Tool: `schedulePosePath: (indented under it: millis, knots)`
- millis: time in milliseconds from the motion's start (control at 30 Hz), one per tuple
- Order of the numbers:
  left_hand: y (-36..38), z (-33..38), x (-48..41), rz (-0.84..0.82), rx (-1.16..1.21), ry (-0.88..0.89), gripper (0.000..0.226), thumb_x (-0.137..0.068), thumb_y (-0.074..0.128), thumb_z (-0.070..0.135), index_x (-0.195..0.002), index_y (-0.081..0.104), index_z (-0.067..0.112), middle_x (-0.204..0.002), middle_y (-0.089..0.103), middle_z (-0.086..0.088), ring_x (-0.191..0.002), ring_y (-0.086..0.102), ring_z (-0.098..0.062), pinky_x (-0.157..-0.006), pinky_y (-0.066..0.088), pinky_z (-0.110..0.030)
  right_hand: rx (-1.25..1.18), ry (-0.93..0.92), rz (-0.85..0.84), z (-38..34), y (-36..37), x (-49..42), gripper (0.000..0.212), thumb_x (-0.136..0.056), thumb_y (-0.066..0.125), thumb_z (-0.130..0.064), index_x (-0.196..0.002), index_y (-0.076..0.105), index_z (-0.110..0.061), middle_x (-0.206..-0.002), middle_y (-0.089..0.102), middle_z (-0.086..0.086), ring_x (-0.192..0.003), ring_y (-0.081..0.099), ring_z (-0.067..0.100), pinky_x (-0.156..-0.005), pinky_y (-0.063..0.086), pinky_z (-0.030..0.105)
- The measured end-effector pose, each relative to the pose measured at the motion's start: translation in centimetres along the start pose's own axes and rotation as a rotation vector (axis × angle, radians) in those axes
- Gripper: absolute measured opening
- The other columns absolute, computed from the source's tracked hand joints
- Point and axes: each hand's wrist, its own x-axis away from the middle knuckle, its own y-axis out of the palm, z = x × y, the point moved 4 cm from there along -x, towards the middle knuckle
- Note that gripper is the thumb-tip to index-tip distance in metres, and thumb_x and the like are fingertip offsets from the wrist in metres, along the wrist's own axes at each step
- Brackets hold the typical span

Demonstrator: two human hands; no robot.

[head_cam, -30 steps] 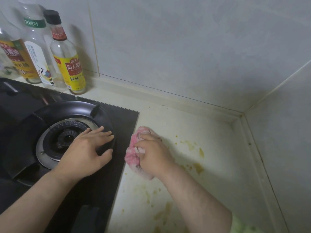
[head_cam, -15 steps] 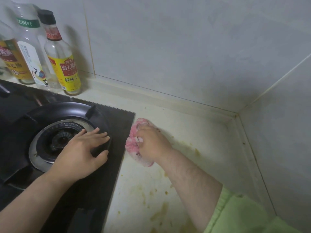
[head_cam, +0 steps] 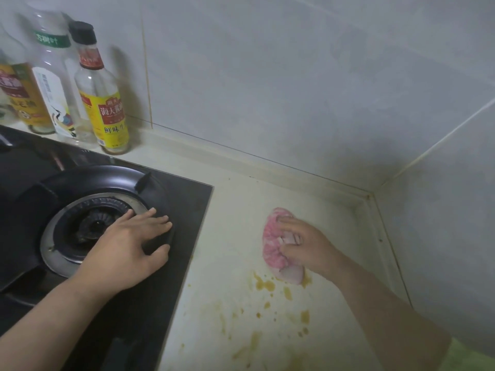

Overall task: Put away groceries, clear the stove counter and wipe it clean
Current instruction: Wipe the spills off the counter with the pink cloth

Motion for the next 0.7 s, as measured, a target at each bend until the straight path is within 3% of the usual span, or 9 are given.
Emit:
schedulePosePath:
  millis: [100, 233, 300, 400, 433, 533, 633, 700]
  knots:
    - [0.1, 0.0, 0.0, 0.002, -0.006, 0.002, 0.064, -0.069, 0.043, 0.054, -0.116, 0.068, 0.018, -0.125, 0.062, 0.007, -0.130, 0.041, -0.006, -0.113, 0.023, -0.037, 0.033, -0.005, 0.236, -0.5, 0.1, 0.4, 0.050, -0.077, 0.066, -0.039, -0.125, 0.061, -0.026, -0.132, 0.039, -0.014, -0.132, 0.035, 0.002, -0.106, 0.023, 0.016]
    - [0.2, -0.1, -0.1, 0.004, -0.009, 0.008, 0.062, -0.070, 0.044, 0.053, -0.115, 0.068, 0.019, -0.124, 0.063, 0.007, -0.129, 0.040, 0.000, -0.113, 0.024, -0.037, 0.322, 0.042, 0.295, -0.9, 3.7, -0.6, 0.073, -0.078, 0.034, -0.061, -0.126, 0.056, -0.012, -0.137, 0.052, 0.002, -0.129, 0.045, 0.022, -0.109, 0.034, 0.036]
    - [0.2, -0.1, -0.1, -0.001, 0.013, 0.019, 0.061, -0.070, 0.045, 0.053, -0.116, 0.067, 0.021, -0.124, 0.060, 0.013, -0.128, 0.032, 0.015, -0.115, 0.020, -0.030, 0.423, 0.061, 0.313, -0.9, 4.3, -1.1, 0.078, -0.076, 0.025, -0.058, -0.130, 0.054, -0.010, -0.138, 0.052, 0.007, -0.128, 0.046, 0.028, -0.109, 0.035, 0.041]
    - [0.2, -0.1, -0.2, -0.016, 0.050, 0.034, 0.060, -0.070, 0.047, 0.052, -0.117, 0.066, 0.021, -0.122, 0.051, 0.024, -0.125, 0.019, 0.028, -0.113, 0.009, -0.011, 0.443, -0.026, 0.323, -0.5, 3.3, -1.8, 0.068, -0.079, 0.028, -0.049, -0.124, 0.061, -0.010, -0.134, 0.056, 0.006, -0.126, 0.050, 0.026, -0.109, 0.036, 0.038]
    - [0.2, -0.1, -0.2, -0.020, 0.051, 0.032, 0.060, -0.070, 0.047, 0.052, -0.117, 0.066, 0.020, -0.121, 0.048, 0.027, -0.125, 0.019, 0.029, -0.114, 0.010, -0.011, 0.400, -0.048, 0.313, 0.0, 2.7, -1.8, 0.062, -0.081, 0.033, -0.045, -0.123, 0.063, -0.010, -0.133, 0.057, 0.006, -0.125, 0.050, 0.025, -0.110, 0.035, 0.036]
    - [0.1, -0.1, -0.2, -0.005, 0.034, 0.002, 0.061, -0.069, 0.047, 0.053, -0.116, 0.067, 0.019, -0.121, 0.053, 0.021, -0.124, 0.020, 0.029, -0.114, 0.021, -0.031, 0.276, -0.030, 0.334, 2.5, 0.2, -1.2, 0.055, -0.080, 0.041, -0.039, -0.119, 0.067, -0.011, -0.127, 0.060, 0.007, -0.119, 0.053, 0.028, -0.109, 0.037, 0.033]
    - [0.1, 0.1, -0.1, -0.003, 0.023, -0.006, 0.062, -0.069, 0.046, 0.053, -0.116, 0.067, 0.019, -0.121, 0.054, 0.018, -0.123, 0.019, 0.030, -0.114, 0.021, -0.030, 0.190, 0.082, 0.380, 5.0, -1.4, 0.1, 0.035, -0.081, 0.057, -0.021, -0.114, 0.072, -0.021, -0.125, 0.056, 0.005, -0.117, 0.051, 0.026, -0.106, 0.036, 0.028]
    - [0.1, 0.1, -0.1, 0.000, 0.027, -0.007, 0.062, -0.069, 0.046, 0.053, -0.116, 0.067, 0.019, -0.121, 0.054, 0.018, -0.123, 0.019, 0.030, -0.113, 0.022, -0.034, 0.161, 0.103, 0.349, 5.4, -1.7, 0.8, 0.034, -0.082, 0.064, -0.006, -0.110, 0.074, -0.022, -0.127, 0.053, 0.002, -0.118, 0.049, 0.021, -0.103, 0.032, 0.021]
